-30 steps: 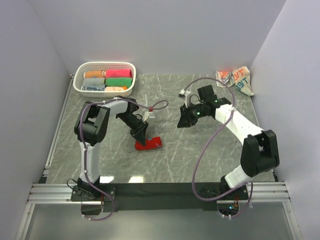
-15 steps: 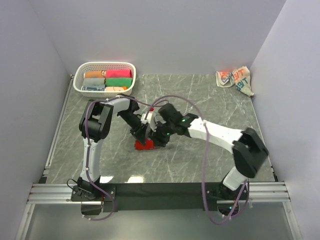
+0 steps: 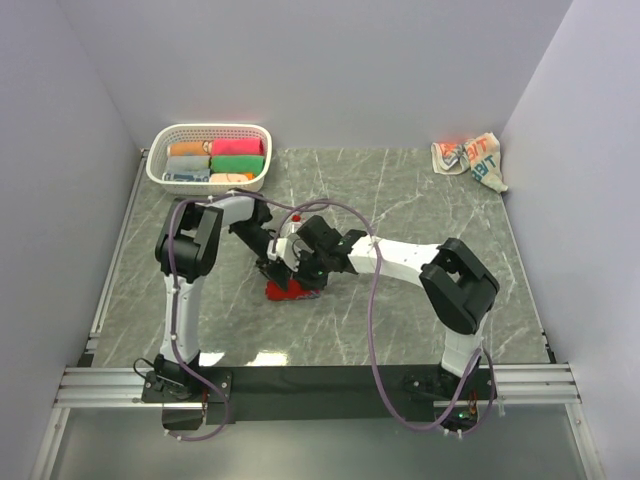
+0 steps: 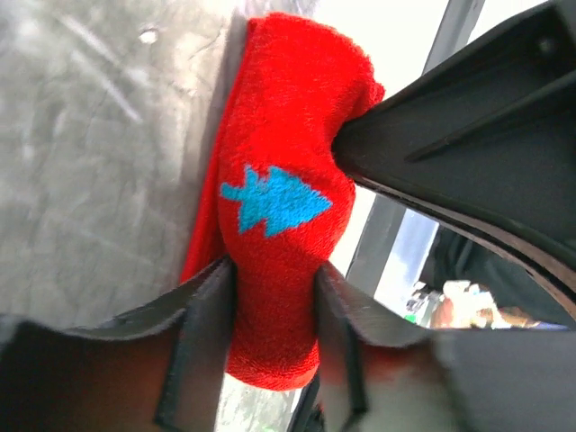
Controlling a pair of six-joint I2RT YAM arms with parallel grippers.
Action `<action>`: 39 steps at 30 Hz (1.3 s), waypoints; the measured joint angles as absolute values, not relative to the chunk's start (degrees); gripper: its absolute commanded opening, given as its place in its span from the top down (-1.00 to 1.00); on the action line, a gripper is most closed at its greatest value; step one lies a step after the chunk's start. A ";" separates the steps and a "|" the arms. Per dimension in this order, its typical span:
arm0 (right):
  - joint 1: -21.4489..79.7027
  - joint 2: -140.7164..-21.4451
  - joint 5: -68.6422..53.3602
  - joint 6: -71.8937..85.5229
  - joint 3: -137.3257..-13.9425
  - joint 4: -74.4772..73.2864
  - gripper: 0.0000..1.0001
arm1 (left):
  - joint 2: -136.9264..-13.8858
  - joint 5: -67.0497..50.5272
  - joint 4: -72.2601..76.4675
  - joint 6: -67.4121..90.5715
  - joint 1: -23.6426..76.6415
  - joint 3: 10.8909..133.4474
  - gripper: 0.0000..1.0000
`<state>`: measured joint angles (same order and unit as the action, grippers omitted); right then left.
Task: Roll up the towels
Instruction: Roll the towel
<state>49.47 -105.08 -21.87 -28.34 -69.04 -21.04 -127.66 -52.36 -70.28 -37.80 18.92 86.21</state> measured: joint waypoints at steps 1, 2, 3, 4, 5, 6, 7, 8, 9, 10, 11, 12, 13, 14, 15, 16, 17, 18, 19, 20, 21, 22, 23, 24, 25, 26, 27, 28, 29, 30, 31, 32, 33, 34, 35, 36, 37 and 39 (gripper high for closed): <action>49.47 -105.16 -22.24 -28.53 -69.04 -21.02 0.91 | -127.35 -52.80 -69.84 -37.41 18.41 85.71 -0.03; 49.45 -105.23 -22.70 -28.77 -69.04 -20.93 0.93 | -126.82 -53.19 -69.10 -37.01 17.63 84.88 -0.06; 49.45 -105.30 -23.20 -28.97 -69.04 -20.64 0.97 | -126.08 -53.56 -68.10 -36.73 16.71 83.99 -0.09; 49.47 -105.45 -23.70 -29.15 -69.04 -20.29 0.99 | -125.32 -53.69 -67.22 -36.60 15.81 83.35 -0.14; 49.45 -105.67 -24.29 -29.32 -69.04 -19.92 1.00 | -124.29 -53.76 -65.87 -36.49 14.48 82.43 -0.18; 49.45 -105.95 -24.91 -29.32 -69.08 -19.51 1.00 | -123.52 -53.91 -65.10 -36.34 13.39 81.93 -0.21; 49.32 -106.26 -25.50 -29.32 -69.30 -19.35 1.00 | -122.08 -54.08 -63.59 -36.12 11.62 81.10 -0.24; 49.12 -106.52 -26.00 -29.28 -69.52 -19.40 1.00 | -120.84 -54.11 -62.19 -35.77 10.31 80.29 -0.25; 48.75 -106.98 -26.87 -29.15 -70.02 -19.84 1.00 | -118.91 -54.11 -60.14 -35.29 8.32 79.05 -0.26; 48.45 -107.46 -27.86 -29.02 -70.52 -20.43 1.00 | -116.57 -54.11 -57.78 -34.61 6.02 77.60 -0.27; 48.12 -108.03 -28.82 -28.73 -71.07 -20.91 1.00 | -113.99 -54.11 -55.33 -33.98 3.62 75.85 -0.27; 47.66 -108.64 -29.91 -28.36 -71.72 -21.45 1.00 | -111.79 -54.06 -53.60 -33.39 1.78 74.43 -0.28; 47.29 -109.12 -30.76 -28.08 -72.29 -21.96 1.00 | -108.79 -53.69 -51.81 -32.95 -0.64 72.75 -0.29; 46.76 -109.75 -32.03 -27.77 -73.03 -22.63 1.00 | -105.71 -53.01 -49.76 -32.56 -2.66 70.98 -0.29; 46.19 -110.34 -33.21 -27.31 -73.80 -23.33 1.00 | -102.30 -52.18 -47.46 -32.32 -4.16 68.97 -0.29; 45.58 -111.02 -34.44 -26.72 -74.56 -24.03 1.00 | -98.54 -51.20 -45.76 -32.34 -4.97 66.94 -0.33; 44.99 -111.77 -35.86 -26.17 -75.35 -24.73 1.00 | -95.42 -50.50 -44.34 -32.64 -5.08 65.12 -0.35; 44.38 -112.60 -37.39 -25.45 -76.27 -25.52 1.00 | -90.80 -49.65 -42.48 -33.52 -4.84 62.37 -0.37; 43.86 -113.40 -38.50 -24.99 -77.12 -26.26 1.00 | -87.33 -49.08 -41.30 -34.11 -4.19 60.25 -0.39; 43.20 -114.43 -40.05 -24.43 -78.24 -27.03 1.00 | -83.09 -47.94 -39.77 -35.42 -3.25 57.41 -0.41; 42.59 -115.37 -41.56 -23.83 -79.18 -27.79 1.00 | -79.42 -46.78 -38.83 -36.86 -1.89 54.89 -0.43; 42.00 -116.16 -42.94 -23.38 -80.01 -28.56 1.00 | -75.07 -45.08 -37.45 -38.65 0.40 51.92 -0.46; 41.43 -116.97 -44.25 -22.90 -80.77 -29.26 1.00 | -72.12 -43.88 -36.03 -40.23 2.74 49.58 -0.48; 40.93 -117.71 -45.50 -22.41 -81.49 -29.87 1.00 | -69.28 -42.57 -34.41 -41.74 5.41 46.98 -0.49; 40.42 -118.50 -46.76 -21.98 -82.21 -30.48 1.00 | -67.42 -41.52 -33.06 -42.94 7.99 44.95 -0.51; 40.05 -119.09 -47.70 -21.63 -82.72 -31.03 1.00 | -65.54 -39.81 -31.31 -44.25 11.11 42.39 -0.52; 39.59 -119.72 -48.73 -21.12 -83.33 -31.55 1.00 | -64.31 -38.09 -29.78 -45.39 13.93 40.21 -0.52; 39.18 -120.36 -49.67 -20.67 -83.85 -31.97 1.00 | -63.83 -36.67 -28.47 -46.22 16.60 38.61 -0.52; 38.74 -121.03 -50.68 -20.36 -84.47 -32.56 1.00 | -63.77 -35.16 -27.14 -47.07 18.98 37.50 -0.52; 38.35 -121.75 -51.66 -20.01 -85.19 -33.12 1.00 | -64.07 -33.63 -25.58 -47.70 21.21 36.58 -0.51; 38.02 -122.32 -52.40 -19.73 -85.69 -33.58 1.00 | -64.55 -32.45 -24.27 -48.34 22.98 36.10 -0.51; 37.63 -123.00 -53.39 -19.33 -86.26 -34.06 1.00 | -65.36 -31.14 -23.03 -48.88 24.60 35.99 -0.51; 37.28 -123.48 -54.19 -18.98 -86.61 -34.44 1.00 | -66.30 -30.04 -21.45 -49.15 25.85 35.99 -0.51; 36.93 -124.03 -54.94 -18.72 -87.05 -34.92 1.00 | -67.46 -29.06 -19.75 -49.47 27.05 36.01 -0.51; 36.60 -124.57 -55.61 -18.37 -87.57 -35.31 1.00 | -68.49 -28.16 -18.24 -49.89 28.03 36.01 -0.50; 36.27 -125.14 -56.29 -18.04 -88.14 -35.77 1.00 | -69.76 -27.14 -16.69 -50.24 29.06 36.01 -0.50; 36.01 -125.82 -56.99 -17.69 -88.75 -36.25 1.00 | -70.54 -26.63 -15.79 -50.39 29.69 36.01 -0.48; 35.44 -126.98 -58.37 -17.10 -89.82 -37.17 1.00 | -72.53 -25.15 -13.69 -51.40 31.55 36.05 -0.42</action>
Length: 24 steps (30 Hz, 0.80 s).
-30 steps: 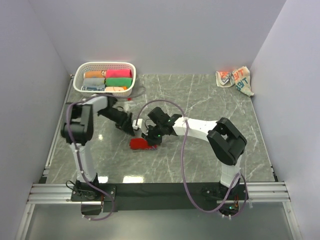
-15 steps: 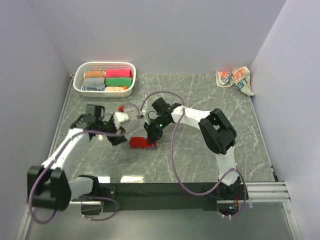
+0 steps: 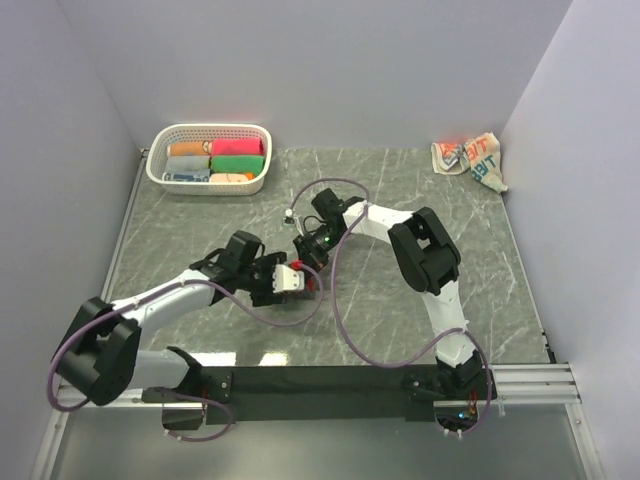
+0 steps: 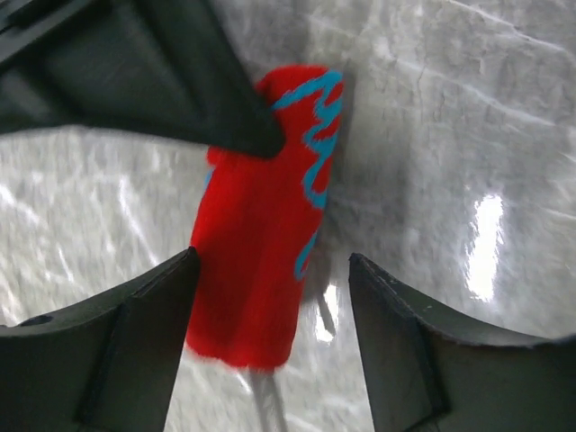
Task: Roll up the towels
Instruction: Roll the towel, then place the rolled towel into the container
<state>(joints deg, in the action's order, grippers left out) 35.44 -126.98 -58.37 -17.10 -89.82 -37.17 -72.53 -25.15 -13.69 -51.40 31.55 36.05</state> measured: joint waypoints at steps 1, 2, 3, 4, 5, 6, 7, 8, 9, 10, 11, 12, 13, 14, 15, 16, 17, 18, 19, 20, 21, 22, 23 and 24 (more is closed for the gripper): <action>35.24 -127.35 -58.81 -16.88 -90.13 -37.41 1.00 | -73.41 -24.47 -12.97 -51.72 32.36 36.07 -0.40; 35.00 -127.70 -59.29 -16.69 -90.48 -37.76 1.00 | -74.61 -23.62 -12.16 -52.23 33.32 36.21 -0.39; 34.81 -128.01 -59.59 -16.49 -90.80 -38.13 1.00 | -75.40 -23.00 -11.60 -52.62 33.82 36.34 -0.37; 34.65 -128.27 -59.70 -16.32 -91.09 -38.39 1.00 | -76.47 -22.26 -11.07 -52.93 34.37 36.64 -0.35; 34.48 -128.49 -59.79 -16.25 -91.39 -38.68 1.00 | -77.67 -21.41 -10.52 -53.28 34.81 37.19 -0.34; 34.33 -128.73 -59.88 -16.12 -91.74 -38.85 1.00 | -78.56 -20.80 -10.17 -53.43 35.03 37.65 -0.34; 34.22 -128.90 -59.94 -16.08 -92.03 -39.05 1.00 | -79.72 -20.16 -9.61 -53.63 35.33 38.15 -0.34; 34.09 -129.08 -59.99 -16.05 -92.31 -39.27 1.00 | -80.71 -19.53 -9.04 -53.89 35.62 38.57 -0.34; 33.95 -129.21 -59.99 -16.05 -92.60 -39.42 1.00 | -81.82 -18.90 -8.40 -54.24 35.94 38.92 -0.34; 33.85 -129.51 -60.05 -16.03 -93.01 -39.68 1.00 | -82.78 -18.26 -7.86 -54.46 36.25 39.18 -0.34; 33.74 -129.69 -60.12 -15.99 -93.19 -39.77 1.00 | -83.70 -17.72 -7.49 -54.81 36.51 39.48 -0.33; 33.65 -129.93 -60.18 -15.86 -93.45 -39.97 1.00 | -84.62 -17.32 -7.29 -54.98 36.71 39.81 -0.28; 33.58 -130.13 -60.36 -15.84 -93.62 -40.05 1.00 | -85.45 -16.99 -7.29 -55.20 36.88 40.32 -0.24; 33.47 -130.32 -60.58 -15.77 -93.78 -40.14 1.00 | -86.52 -16.78 -7.22 -55.40 36.99 41.01 -0.20; 33.43 -130.45 -60.77 -15.64 -93.82 -40.18 1.00 | -87.48 -16.73 -7.31 -55.44 37.06 41.87 -0.10; 33.36 -130.52 -60.86 -15.59 -93.82 -40.18 1.00 | -88.14 -16.71 -7.46 -55.42 37.12 42.48 -0.05; 33.19 -130.56 -60.88 -15.55 -93.89 -40.18 1.00 | -88.92 -16.69 -8.05 -55.59 37.17 43.22 0.01; 32.95 -130.63 -60.86 -15.44 -94.02 -40.25 1.00 | -89.54 -16.64 -8.34 -55.70 37.19 43.83 0.13; 32.73 -130.67 -60.80 -15.38 -94.19 -40.32 1.00 | -90.13 -16.64 -8.60 -55.83 37.19 44.42 0.19; 32.60 -130.67 -60.73 -15.31 -94.26 -40.29 0.99 | -90.80 -16.67 -9.06 -56.03 37.17 45.08 0.25; 32.40 -130.69 -60.60 -15.20 -94.39 -40.36 0.93 | -91.33 -16.64 -9.41 -56.05 37.19 45.69 0.32; 32.23 -130.69 -60.42 -15.05 -94.52 -40.38 0.86 | -92.03 -16.67 -10.17 -56.10 37.17 46.61 0.44; 32.03 -130.69 -60.20 -14.81 -94.54 -40.38 0.79 | -92.51 -16.67 -10.68 -56.14 37.17 47.24 0.49; 31.77 -130.69 -60.05 -14.46 -94.59 -40.40 0.57 | -92.97 -16.64 -11.42 -56.23 37.17 47.99 0.56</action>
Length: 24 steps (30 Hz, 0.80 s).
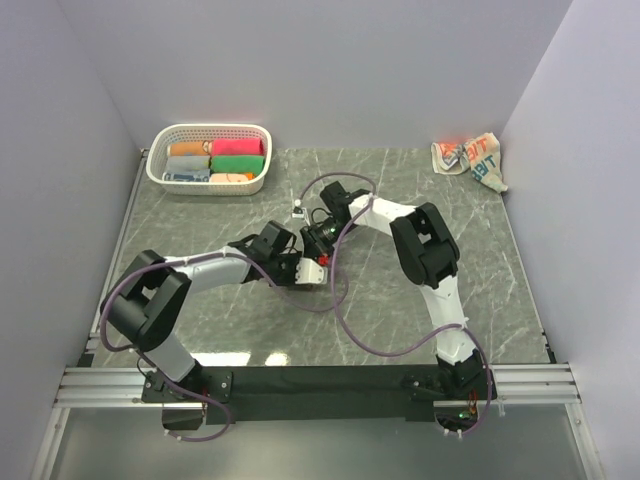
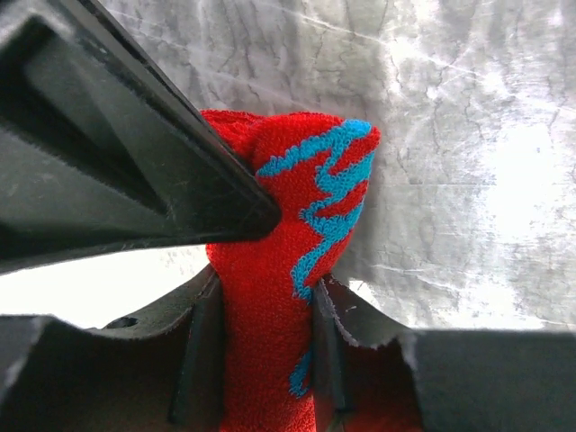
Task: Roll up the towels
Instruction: Place the rolled towel into the container
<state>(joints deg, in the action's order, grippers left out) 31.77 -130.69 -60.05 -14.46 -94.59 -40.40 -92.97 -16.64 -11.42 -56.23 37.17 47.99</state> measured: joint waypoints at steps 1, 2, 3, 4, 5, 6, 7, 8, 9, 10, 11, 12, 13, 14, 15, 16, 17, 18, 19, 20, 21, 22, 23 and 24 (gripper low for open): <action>31.44 -130.65 -59.94 -14.15 -94.61 -40.45 0.45 | -93.32 -16.71 -12.10 -56.23 37.15 48.60 0.61; 31.31 -130.56 -59.86 -13.85 -94.61 -40.47 0.26 | -93.51 -16.84 -12.88 -56.21 37.04 49.08 0.66; 31.03 -130.21 -59.68 -13.28 -94.59 -40.53 0.16 | -93.60 -17.15 -13.76 -56.14 36.73 49.65 0.77; 30.59 -129.78 -59.22 -12.95 -94.54 -40.49 0.01 | -93.69 -17.69 -14.66 -55.83 36.25 50.19 0.86; 29.95 -129.12 -58.28 -12.60 -94.41 -40.16 -0.18 | -93.71 -18.31 -15.68 -55.37 35.79 50.68 0.95; 29.15 -128.38 -56.86 -12.53 -94.17 -39.62 -0.25 | -93.73 -18.76 -16.69 -54.81 35.31 51.03 0.99; 27.66 -127.15 -55.00 -12.19 -93.51 -38.87 -0.41 | -93.73 -19.64 -18.79 -53.58 34.30 51.77 0.99; 26.09 -126.04 -53.76 -11.70 -92.92 -38.57 -0.44 | -93.84 -20.12 -20.34 -52.53 33.47 52.42 0.99; 24.60 -125.01 -52.86 -11.51 -92.51 -38.35 -0.44 | -94.19 -20.60 -22.68 -50.85 32.21 53.60 0.99; 22.63 -123.72 -51.88 -11.22 -92.18 -38.33 -0.45 | -94.83 -21.15 -24.99 -48.84 30.85 55.18 0.99; 20.64 -122.43 -51.16 -10.85 -92.12 -38.26 -0.47 | -95.55 -21.39 -26.65 -46.89 29.61 56.66 0.99; 18.92 -121.10 -50.46 -10.46 -92.12 -38.04 -0.47 | -96.40 -21.71 -28.69 -44.53 27.97 58.57 0.99; 17.06 -119.81 -49.91 -10.24 -92.09 -37.87 -0.48 | -97.36 -22.24 -30.94 -41.78 26.22 60.73 0.99; 15.31 -118.41 -49.36 -10.02 -92.01 -37.71 -0.49 | -98.08 -22.59 -32.16 -39.13 24.47 62.70 0.99; 14.17 -117.36 -49.01 -9.89 -91.94 -37.71 -0.49 | -98.50 -22.79 -33.32 -36.80 22.70 64.51 0.99; 13.02 -116.14 -48.71 -9.87 -91.85 -37.78 -0.49 | -98.76 -23.05 -34.30 -34.41 20.91 66.50 0.99; 12.14 -115.02 -48.42 -9.89 -91.79 -37.89 -0.50 | -98.76 -23.14 -34.98 -32.82 19.59 67.96 0.99; 11.60 -114.10 -48.23 -9.91 -91.79 -38.04 -0.50 | -98.74 -23.09 -35.48 -31.00 17.93 69.82 0.99; 11.25 -113.36 -48.07 -10.00 -91.66 -38.15 -0.50 | -98.74 -22.96 -36.05 -29.50 16.27 72.05 0.99; 11.03 -112.81 -47.99 -10.11 -91.44 -38.28 -0.50 | -98.74 -22.72 -36.14 -28.64 15.31 73.45 0.99; 10.96 -112.51 -47.92 -10.17 -91.31 -38.61 -0.50 | -98.74 -22.50 -36.49 -27.53 14.11 75.44 0.99; 10.92 -112.40 -47.83 -10.33 -91.05 -38.72 -0.50 | -98.74 -22.31 -36.64 -26.89 13.50 76.79 0.99; 10.90 -112.40 -47.79 -10.39 -90.78 -38.76 -0.51 | -98.74 -21.78 -36.73 -26.26 12.62 78.59 0.99; 10.76 -112.40 -47.66 -10.50 -90.35 -38.96 -0.51 | -98.85 -21.56 -37.06 -26.24 11.86 80.03 0.99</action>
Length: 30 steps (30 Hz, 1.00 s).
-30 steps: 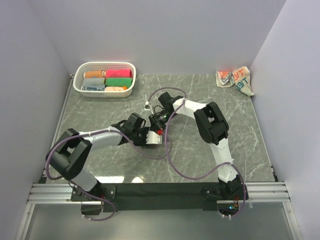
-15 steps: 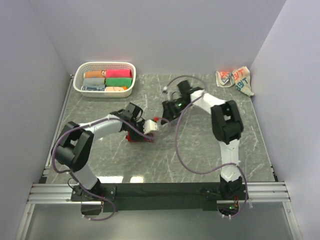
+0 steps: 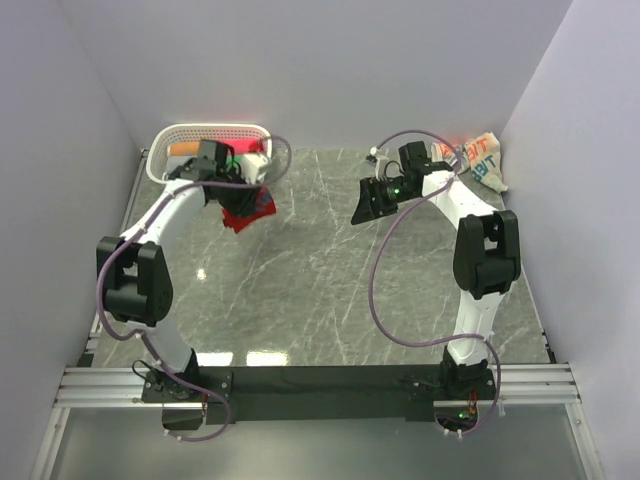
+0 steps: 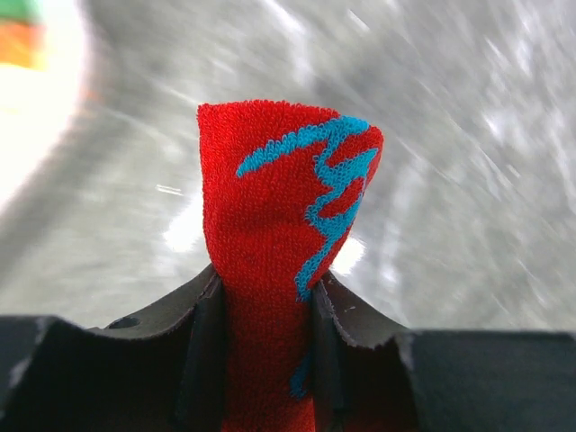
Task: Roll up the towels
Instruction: Place the rolled towel into the container
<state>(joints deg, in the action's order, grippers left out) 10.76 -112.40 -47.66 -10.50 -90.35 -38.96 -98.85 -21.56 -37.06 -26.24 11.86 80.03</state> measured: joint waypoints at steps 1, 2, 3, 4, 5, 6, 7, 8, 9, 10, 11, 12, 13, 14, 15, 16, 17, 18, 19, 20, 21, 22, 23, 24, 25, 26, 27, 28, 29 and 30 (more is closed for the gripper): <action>10.70 -112.40 -47.57 -10.55 -89.76 -39.11 -0.51 | -99.13 -21.32 -37.34 -26.26 11.00 82.06 0.99; 10.66 -112.40 -47.55 -10.52 -89.19 -39.42 -0.52 | -99.39 -20.93 -37.10 -26.26 10.26 83.79 0.99; 10.61 -112.40 -47.51 -10.55 -88.71 -39.55 -0.52 | -100.07 -20.58 -36.93 -26.30 9.13 85.97 0.99; 10.57 -112.40 -47.44 -10.55 -88.31 -39.83 -0.52 | -100.86 -20.34 -36.62 -26.37 8.12 88.20 0.99; 10.52 -112.40 -47.40 -10.55 -87.99 -39.86 -0.53 | -101.95 -20.16 -35.38 -26.55 6.83 90.59 0.99; 10.46 -112.40 -47.40 -10.52 -87.72 -40.01 -0.53 | -103.20 -20.27 -33.65 -26.98 5.28 92.77 0.99; 10.39 -112.40 -47.37 -10.52 -87.59 -40.14 -0.53 | -104.53 -20.36 -31.68 -27.40 3.77 94.80 0.99; 10.35 -112.40 -47.40 -10.52 -87.57 -40.14 -0.53 | -105.75 -20.14 -29.89 -27.83 2.70 96.12 0.99; 10.28 -112.38 -47.40 -10.52 -87.50 -40.14 -0.54 | -107.44 -19.79 -28.21 -28.86 1.30 98.24 0.99; 10.24 -112.33 -47.40 -10.52 -87.42 -40.07 -0.54 | -109.56 -19.38 -26.89 -30.20 0.03 100.79 0.99; 10.20 -112.31 -47.40 -10.52 -87.29 -40.05 -0.54 | -111.83 -19.00 -25.58 -31.62 -1.02 103.35 0.99; 10.17 -112.31 -47.42 -10.50 -87.13 -40.03 -0.54 | -114.10 -18.85 -24.38 -33.39 -1.93 105.97 0.99; 10.17 -112.31 -47.42 -10.50 -86.94 -40.01 -0.54 | -115.79 -18.68 -23.11 -34.50 -2.44 107.79 0.99; 10.13 -112.31 -47.42 -10.48 -86.78 -40.01 -0.54 | -117.71 -18.55 -21.43 -35.97 -2.98 109.51 0.99; 10.11 -112.31 -47.42 -10.46 -86.65 -39.97 -0.55 | -119.22 -18.55 -19.84 -37.32 -3.36 110.61 0.99; 10.07 -112.31 -47.44 -10.33 -86.54 -40.01 -0.55 | -120.60 -18.59 -17.85 -38.85 -3.66 111.48 0.99; 10.04 -112.31 -47.44 -10.31 -86.54 -39.97 -0.55 | -121.91 -18.65 -15.94 -40.25 -3.90 112.07 0.99; 10.02 -112.31 -47.46 -10.28 -86.52 -39.94 -0.55 | -123.07 -18.90 -14.15 -41.67 -4.19 112.62 0.99; 10.00 -112.31 -47.46 -10.26 -86.41 -39.86 -0.55 | -124.27 -19.42 -11.97 -43.18 -4.58 113.06 0.99; 9.98 -112.31 -47.53 -10.24 -86.28 -39.81 -0.55 | -125.36 -19.70 -10.39 -44.36 -4.80 113.54 0.99; 9.98 -112.31 -47.53 -10.22 -86.11 -39.83 -0.55 | -126.96 -19.90 -8.27 -45.71 -5.17 114.52 0.99; 9.96 -112.31 -47.53 -10.22 -85.95 -39.86 -0.55 | -128.14 -20.08 -6.72 -46.46 -5.43 115.35 0.99; 9.96 -112.31 -47.53 -10.17 -85.80 -39.90 -0.56 | -129.88 -20.16 -5.17 -47.35 -5.85 116.66 0.99; 9.96 -112.31 -47.53 -10.11 -85.78 -39.94 -0.56 | -131.74 -20.34 -4.05 -48.23 -6.35 118.58 0.99; 9.96 -112.31 -47.55 -10.09 -85.78 -39.92 -0.56 | -133.86 -20.62 -3.18 -49.12 -6.85 121.05 0.99; 9.96 -112.31 -47.62 -10.09 -85.78 -39.92 -0.56 | -135.66 -20.80 -2.24 -50.09 -7.38 122.85 0.99; 9.96 -112.31 -47.64 -10.09 -85.78 -39.99 -0.56 | -137.23 -21.12 -1.06 -50.96 -7.99 124.31 0.99; 9.96 -112.31 -47.64 -10.09 -85.78 -40.01 -0.56 | -138.34 -21.37 -0.03 -52.01 -8.60 124.99 0.99; 9.93 -112.31 -47.66 -10.07 -85.78 -40.05 -0.56 | -139.02 -21.91 0.54 -53.08 -9.21 125.03 0.99; 9.93 -112.31 -47.68 -10.07 -85.78 -40.10 -0.56 | -139.48 -22.65 1.06 -53.98 -9.69 125.03 0.99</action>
